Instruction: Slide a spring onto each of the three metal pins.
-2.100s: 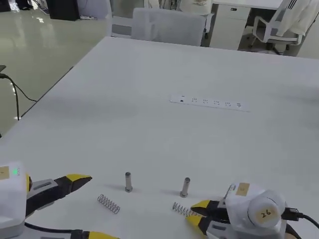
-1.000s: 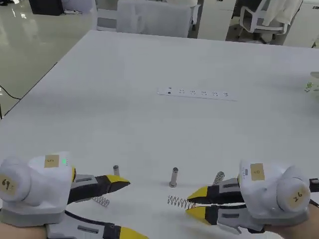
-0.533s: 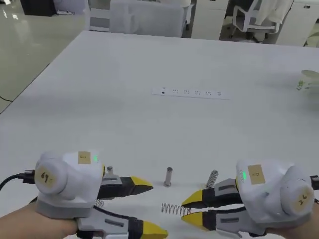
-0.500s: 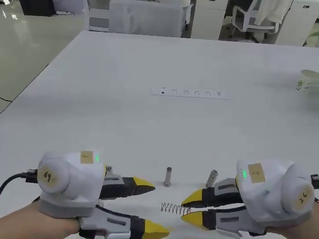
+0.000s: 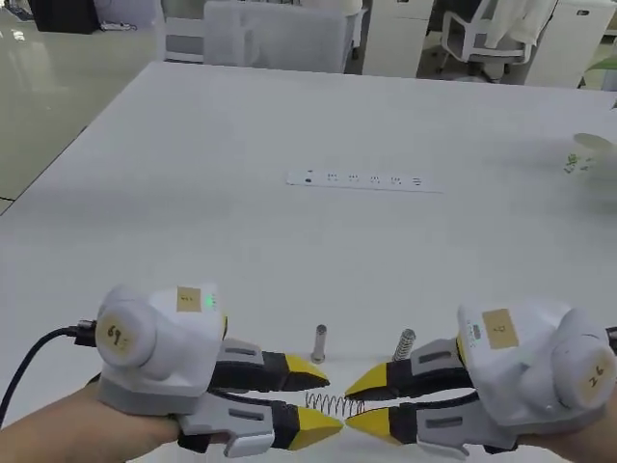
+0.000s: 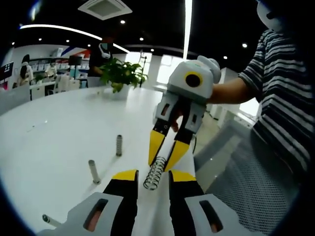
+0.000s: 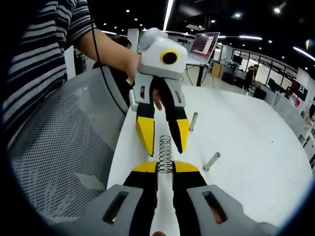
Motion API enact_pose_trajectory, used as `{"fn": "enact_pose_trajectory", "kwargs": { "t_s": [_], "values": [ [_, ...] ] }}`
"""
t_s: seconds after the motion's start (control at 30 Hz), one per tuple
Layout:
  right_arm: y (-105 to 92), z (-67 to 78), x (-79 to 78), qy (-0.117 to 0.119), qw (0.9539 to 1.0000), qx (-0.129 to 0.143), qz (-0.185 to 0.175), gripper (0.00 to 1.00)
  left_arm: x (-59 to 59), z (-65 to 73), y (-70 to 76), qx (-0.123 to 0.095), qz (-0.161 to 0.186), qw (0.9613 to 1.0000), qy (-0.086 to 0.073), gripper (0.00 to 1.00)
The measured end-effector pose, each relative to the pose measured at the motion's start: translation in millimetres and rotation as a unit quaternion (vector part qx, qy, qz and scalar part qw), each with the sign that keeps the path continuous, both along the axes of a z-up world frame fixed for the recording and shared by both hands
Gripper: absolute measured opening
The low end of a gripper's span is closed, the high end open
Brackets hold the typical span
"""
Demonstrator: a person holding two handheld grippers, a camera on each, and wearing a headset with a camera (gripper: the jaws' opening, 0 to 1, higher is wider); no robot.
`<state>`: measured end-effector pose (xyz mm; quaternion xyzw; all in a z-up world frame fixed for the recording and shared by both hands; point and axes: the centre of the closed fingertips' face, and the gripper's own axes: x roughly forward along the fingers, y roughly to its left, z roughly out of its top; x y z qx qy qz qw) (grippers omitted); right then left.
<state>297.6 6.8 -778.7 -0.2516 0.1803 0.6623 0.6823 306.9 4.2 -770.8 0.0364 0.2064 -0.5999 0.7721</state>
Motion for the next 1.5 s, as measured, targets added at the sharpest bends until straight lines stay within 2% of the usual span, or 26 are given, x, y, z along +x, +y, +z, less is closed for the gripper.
{"fn": "enact_pose_trajectory", "kwargs": {
  "t_s": [0.13, 0.23, 0.3, 0.37, 0.5, 0.77, 0.87, 0.93, 1.13, 1.3, 1.37, 1.5],
  "values": [
    [-0.5, 1.7, 0.1, 0.001, 1.0000, 0.003, 0.001, 0.08, -2.1, -0.3, -0.9, 0.003, -0.008, 1.0000, -0.004, 0.11],
    [-1.6, 3.1, 0.3, 0.005, 1.0000, 0.006, 0.000, 0.08, -1.3, -0.2, -0.6, 0.008, -0.011, 0.9998, -0.014, 0.06],
    [-1.9, 3.1, 0.6, 0.003, 1.0000, 0.006, -0.001, 0.07, -1.0, 1.3, -0.9, 0.008, -0.013, 0.9997, -0.019, 0.05],
    [-2.1, 3.1, -0.4, 0.006, 1.0000, 0.005, 0.001, 0.07, -2.1, 0.7, -1.3, 0.009, -0.018, 0.9997, -0.017, 0.04],
    [-2.4, 2.9, -0.8, 0.009, 0.9999, 0.006, 0.000, 0.08, -4.0, 1.6, -2.1, 0.011, -0.029, 0.9991, -0.027, 0.03],
    [-5.8, 3.6, -0.9, 0.029, 0.9992, 0.019, -0.020, 0.09, -6.9, 3.1, -4.5, 0.013, -0.048, 0.9985, -0.024, 0.02],
    [-11.3, -1.5, -0.7, 0.029, 0.9992, 0.010, -0.023, 0.10, -6.6, 3.3, -3.8, 0.011, -0.051, 0.9984, -0.023, 0.02],
    [-13.7, -1.3, -0.6, 0.033, 0.9990, 0.014, -0.028, 0.10, -6.4, 3.1, -3.1, 0.013, -0.055, 0.9982, -0.022, 0.02],
    [-12.9, 0.7, -2.4, 0.041, 0.9985, 0.022, -0.030, 0.08, -8.4, 2.5, -3.9, 0.014, -0.068, 0.9973, -0.022, 0.02],
    [-11.3, -1.1, -3.3, 0.049, 0.9979, 0.024, -0.034, 0.08, -8.9, 1.4, -5.2, 0.018, -0.076, 0.9966, -0.026, 0.02],
    [-11.4, -2.0, -3.5, 0.062, 0.9969, 0.028, -0.041, 0.08, -9.2, 0.6, -5.3, 0.019, -0.080, 0.9962, -0.029, 0.02],
    [-11.4, -2.5, -1.6, 0.058, 0.9968, 0.027, -0.049, 0.07, -6.1, -1.1, -5.1, 0.017, -0.084, 0.9959, -0.029, 0.02]
  ]
}}
